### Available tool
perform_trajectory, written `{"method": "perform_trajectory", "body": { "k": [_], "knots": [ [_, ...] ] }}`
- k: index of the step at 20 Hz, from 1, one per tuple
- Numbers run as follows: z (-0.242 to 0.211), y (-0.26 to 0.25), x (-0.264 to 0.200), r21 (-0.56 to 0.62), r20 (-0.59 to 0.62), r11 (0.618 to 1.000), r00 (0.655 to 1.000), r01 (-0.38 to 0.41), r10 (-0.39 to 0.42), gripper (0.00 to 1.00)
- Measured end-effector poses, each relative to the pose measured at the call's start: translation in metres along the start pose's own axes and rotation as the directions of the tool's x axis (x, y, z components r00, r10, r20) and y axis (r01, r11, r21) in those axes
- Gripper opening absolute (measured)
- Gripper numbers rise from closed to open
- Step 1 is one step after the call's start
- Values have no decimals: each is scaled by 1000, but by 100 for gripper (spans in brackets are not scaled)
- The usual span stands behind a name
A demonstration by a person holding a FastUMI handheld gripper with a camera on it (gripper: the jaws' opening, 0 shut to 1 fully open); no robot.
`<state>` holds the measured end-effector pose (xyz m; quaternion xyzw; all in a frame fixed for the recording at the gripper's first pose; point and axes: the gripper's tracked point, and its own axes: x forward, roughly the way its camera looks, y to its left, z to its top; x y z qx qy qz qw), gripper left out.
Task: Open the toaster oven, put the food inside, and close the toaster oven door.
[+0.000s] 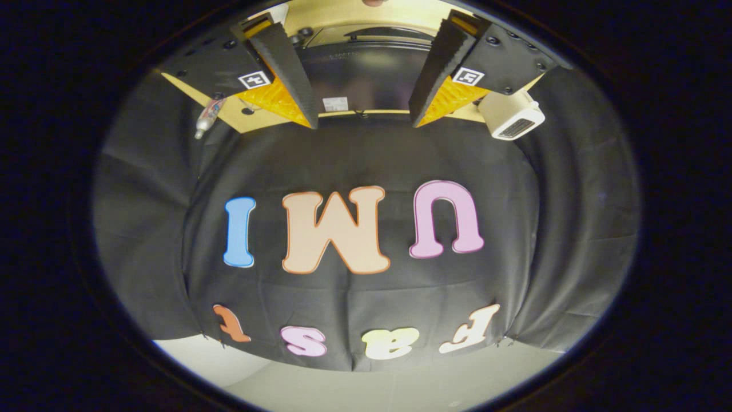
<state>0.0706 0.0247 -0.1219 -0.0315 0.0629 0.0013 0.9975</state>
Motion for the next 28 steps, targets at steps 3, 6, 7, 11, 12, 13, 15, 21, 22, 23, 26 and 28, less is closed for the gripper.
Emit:
{"method": "perform_trajectory", "body": {
  "k": [3,6,7,11,12,13,15,21,22,23,26,28],
  "knots": [
    [-38,11,9,14,-51,1000,999,-17,18,99],
    [-70,16,14,28,-102,999,994,-23,26,99],
    [-82,16,17,29,-126,999,992,-19,23,99],
    [-117,21,22,31,-198,999,980,-19,25,99],
    [-123,23,23,37,-208,999,978,-22,29,99],
    [-129,23,23,42,-217,999,976,-23,31,99],
    [-139,23,23,61,-235,998,971,-18,32,99],
    [-147,23,20,68,-240,997,970,-24,39,99],
    [-149,24,17,47,-242,998,969,-35,45,99],
    [-150,23,14,19,-245,999,969,-38,42,99],
    [-154,21,4,-8,-245,999,968,-49,45,99],
    [-158,19,-4,17,-240,999,970,-42,45,100]
  ]
}}
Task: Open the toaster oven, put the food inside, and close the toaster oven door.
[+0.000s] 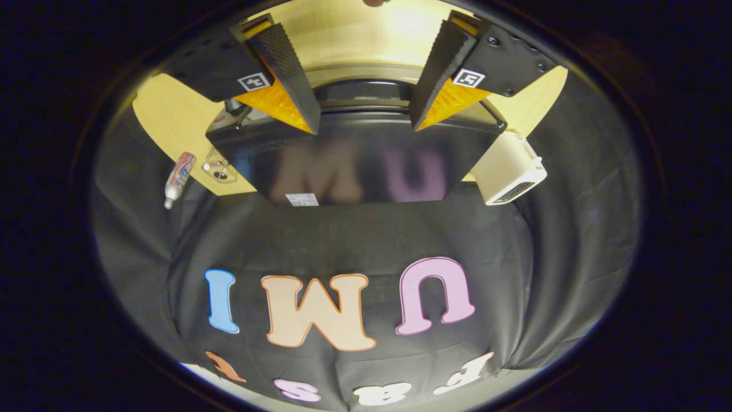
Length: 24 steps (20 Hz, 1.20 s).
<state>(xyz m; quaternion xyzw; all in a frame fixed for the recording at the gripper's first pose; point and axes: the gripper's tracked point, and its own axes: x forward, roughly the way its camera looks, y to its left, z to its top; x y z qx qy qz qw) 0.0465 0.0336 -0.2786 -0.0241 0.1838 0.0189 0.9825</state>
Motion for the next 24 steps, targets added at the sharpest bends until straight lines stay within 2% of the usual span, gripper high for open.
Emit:
{"method": "perform_trajectory", "body": {
  "k": [9,16,24],
  "knots": [
    [-23,-2,-39,-32,-20,999,1000,-18,17,99],
    [-78,-7,-81,-42,-101,999,995,-25,21,99],
    [-120,-10,-96,-47,-192,999,981,-25,16,99]
  ]
}}
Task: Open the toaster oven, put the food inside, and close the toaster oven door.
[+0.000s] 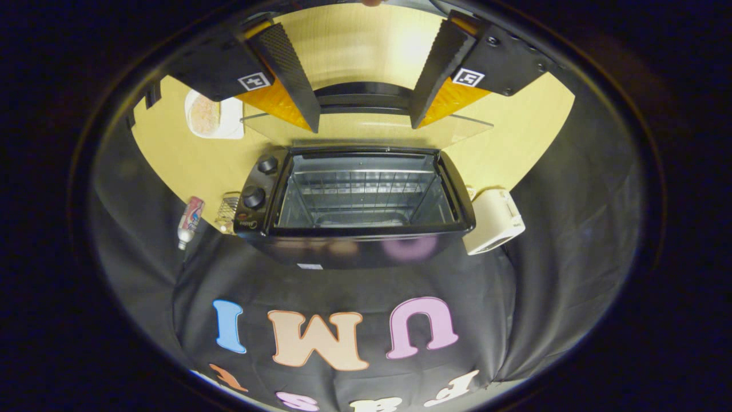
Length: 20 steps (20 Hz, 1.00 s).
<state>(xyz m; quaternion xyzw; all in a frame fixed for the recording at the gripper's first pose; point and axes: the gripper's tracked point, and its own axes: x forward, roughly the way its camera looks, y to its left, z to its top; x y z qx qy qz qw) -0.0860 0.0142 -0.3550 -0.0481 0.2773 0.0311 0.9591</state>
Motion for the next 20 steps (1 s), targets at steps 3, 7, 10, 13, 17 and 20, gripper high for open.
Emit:
{"method": "perform_trajectory", "body": {
  "k": [3,7,10,13,17,20],
  "knots": [
    [-28,-1,2,-1,-63,1000,998,5,-5,99],
    [-72,-1,14,0,-153,1000,988,10,-10,99],
    [-88,-1,22,13,-191,1000,981,20,-17,99],
    [-82,-4,28,35,-176,999,984,28,-21,99],
    [-42,-24,25,86,-99,995,994,55,-47,99],
    [1,-60,18,140,-16,980,989,145,-144,99]
  ]
}}
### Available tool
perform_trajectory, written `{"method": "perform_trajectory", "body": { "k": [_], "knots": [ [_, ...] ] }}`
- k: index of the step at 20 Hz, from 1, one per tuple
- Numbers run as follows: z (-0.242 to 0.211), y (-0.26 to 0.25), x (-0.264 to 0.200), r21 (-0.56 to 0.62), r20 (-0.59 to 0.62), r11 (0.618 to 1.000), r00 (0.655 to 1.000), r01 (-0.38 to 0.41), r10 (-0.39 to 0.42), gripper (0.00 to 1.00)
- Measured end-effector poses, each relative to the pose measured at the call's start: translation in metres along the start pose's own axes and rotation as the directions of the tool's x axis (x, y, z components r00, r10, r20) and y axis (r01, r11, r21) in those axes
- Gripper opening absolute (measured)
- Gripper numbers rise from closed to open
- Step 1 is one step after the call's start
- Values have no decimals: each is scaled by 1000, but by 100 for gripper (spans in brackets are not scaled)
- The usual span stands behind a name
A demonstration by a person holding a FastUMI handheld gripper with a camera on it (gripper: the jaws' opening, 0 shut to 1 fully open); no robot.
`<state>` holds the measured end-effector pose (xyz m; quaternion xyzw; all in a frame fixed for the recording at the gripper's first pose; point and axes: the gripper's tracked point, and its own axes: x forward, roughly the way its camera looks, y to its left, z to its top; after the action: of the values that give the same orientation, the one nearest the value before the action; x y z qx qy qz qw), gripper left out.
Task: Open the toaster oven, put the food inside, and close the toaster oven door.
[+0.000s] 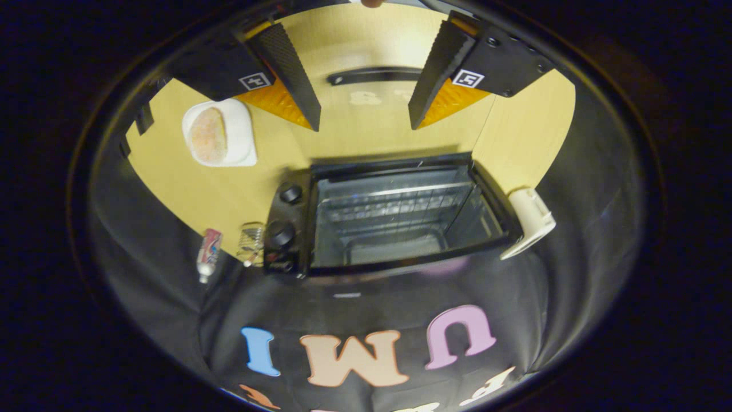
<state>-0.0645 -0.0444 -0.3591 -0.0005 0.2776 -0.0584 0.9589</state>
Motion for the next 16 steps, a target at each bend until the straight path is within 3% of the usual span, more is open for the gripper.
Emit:
{"method": "perform_trajectory", "body": {
  "k": [3,7,11,16],
  "knots": [
    [36,-57,1,30,59,991,989,132,-134,98],
    [32,-155,16,60,12,952,953,300,-301,99],
    [-1,-215,41,99,-82,923,927,373,-366,99],
    [-41,-235,69,157,-201,899,905,408,-375,99]
  ]
}}
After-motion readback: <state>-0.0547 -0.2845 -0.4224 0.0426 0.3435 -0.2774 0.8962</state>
